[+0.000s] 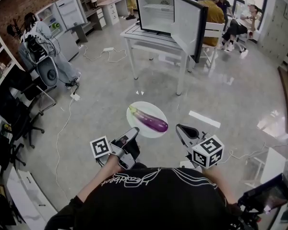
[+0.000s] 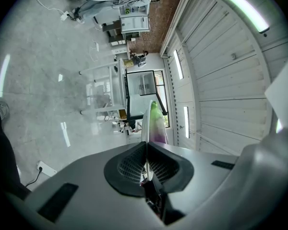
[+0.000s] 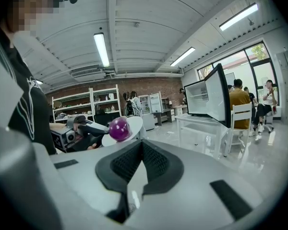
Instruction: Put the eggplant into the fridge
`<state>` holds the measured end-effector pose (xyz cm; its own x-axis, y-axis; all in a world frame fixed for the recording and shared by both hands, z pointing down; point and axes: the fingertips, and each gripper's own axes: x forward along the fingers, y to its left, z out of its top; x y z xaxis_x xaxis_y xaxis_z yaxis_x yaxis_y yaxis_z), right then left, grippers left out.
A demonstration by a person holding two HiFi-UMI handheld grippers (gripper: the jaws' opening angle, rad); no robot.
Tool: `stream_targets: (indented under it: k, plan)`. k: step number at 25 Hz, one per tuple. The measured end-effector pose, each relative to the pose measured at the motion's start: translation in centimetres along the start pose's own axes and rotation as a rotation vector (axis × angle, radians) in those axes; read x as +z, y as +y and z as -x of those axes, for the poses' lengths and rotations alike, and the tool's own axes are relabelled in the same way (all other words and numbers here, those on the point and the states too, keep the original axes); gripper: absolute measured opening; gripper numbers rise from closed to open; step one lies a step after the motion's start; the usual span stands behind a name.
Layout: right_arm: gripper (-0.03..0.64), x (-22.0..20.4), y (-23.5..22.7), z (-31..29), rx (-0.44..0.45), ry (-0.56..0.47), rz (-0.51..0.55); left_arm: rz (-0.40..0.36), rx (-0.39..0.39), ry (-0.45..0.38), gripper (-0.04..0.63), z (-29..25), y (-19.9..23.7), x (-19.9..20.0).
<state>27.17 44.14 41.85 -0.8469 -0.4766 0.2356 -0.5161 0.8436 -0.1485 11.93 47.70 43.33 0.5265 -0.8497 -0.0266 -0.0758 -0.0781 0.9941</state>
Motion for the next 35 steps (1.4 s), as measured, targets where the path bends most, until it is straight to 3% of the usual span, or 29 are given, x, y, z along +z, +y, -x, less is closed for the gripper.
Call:
stream_targets:
  k: [9, 17, 35]
  plan:
    - [0.005, -0.7, -0.4, -1.7, 0.001, 0.015, -0.048, 0.043, 0.021, 0.003, 0.018, -0.2, 1.6, 1.3]
    - [0.006, -0.7, -3.2, -4.4, -0.034, 0.044, -0.079, 0.068, 0.018, 0.040, 0.018, -3.6, 3.0, 4.3]
    - [0.006, 2.5, -9.6, -23.4, -0.066, 0.107, -0.143, 0.101, 0.048, 0.051, 0.018, -9.3, 6.7, 23.8]
